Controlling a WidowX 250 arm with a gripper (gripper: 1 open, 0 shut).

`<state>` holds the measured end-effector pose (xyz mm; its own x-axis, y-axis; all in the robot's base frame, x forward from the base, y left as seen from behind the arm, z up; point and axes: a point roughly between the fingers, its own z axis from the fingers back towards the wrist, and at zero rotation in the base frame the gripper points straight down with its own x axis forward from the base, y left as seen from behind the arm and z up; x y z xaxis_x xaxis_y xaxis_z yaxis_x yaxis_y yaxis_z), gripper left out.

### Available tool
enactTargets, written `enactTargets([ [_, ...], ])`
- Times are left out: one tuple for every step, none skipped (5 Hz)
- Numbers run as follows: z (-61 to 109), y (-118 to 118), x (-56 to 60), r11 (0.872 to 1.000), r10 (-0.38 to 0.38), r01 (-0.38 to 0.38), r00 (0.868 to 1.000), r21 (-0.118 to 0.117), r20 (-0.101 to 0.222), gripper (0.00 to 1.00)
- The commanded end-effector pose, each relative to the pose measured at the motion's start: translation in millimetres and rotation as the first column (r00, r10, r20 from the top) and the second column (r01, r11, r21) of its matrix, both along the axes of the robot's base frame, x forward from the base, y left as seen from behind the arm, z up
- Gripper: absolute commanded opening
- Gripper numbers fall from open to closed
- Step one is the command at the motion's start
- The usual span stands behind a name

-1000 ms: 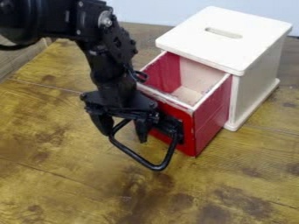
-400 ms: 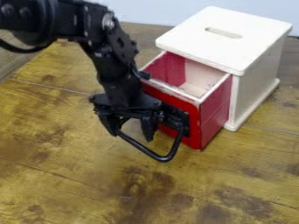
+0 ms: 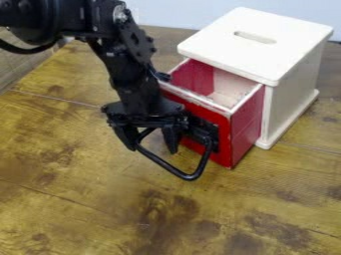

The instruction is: Open the drawer

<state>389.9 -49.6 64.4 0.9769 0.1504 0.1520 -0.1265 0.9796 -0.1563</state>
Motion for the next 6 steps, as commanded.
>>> enactTargets([
  [27.3,-1.1,2.8,0.999,-0.002,0.005,0.996,-0.033,0.086,1.00],
  [20.3,4.5,1.6,0.999,-0.020,0.024,0.997,-0.045,0.075,1.00],
  [13.5,9.8,0.7,0.998,-0.036,0.039,0.997,-0.053,0.065,1.00],
  [6.6,15.2,1.1,0.997,-0.040,0.043,0.998,-0.064,0.051,1.00],
  [0.6,5.3,0.9,0.997,-0.008,0.011,0.999,-0.073,0.039,1.00],
  [-1.2,-5.7,4.2,0.997,0.019,-0.016,0.999,-0.079,0.031,1.00],
])
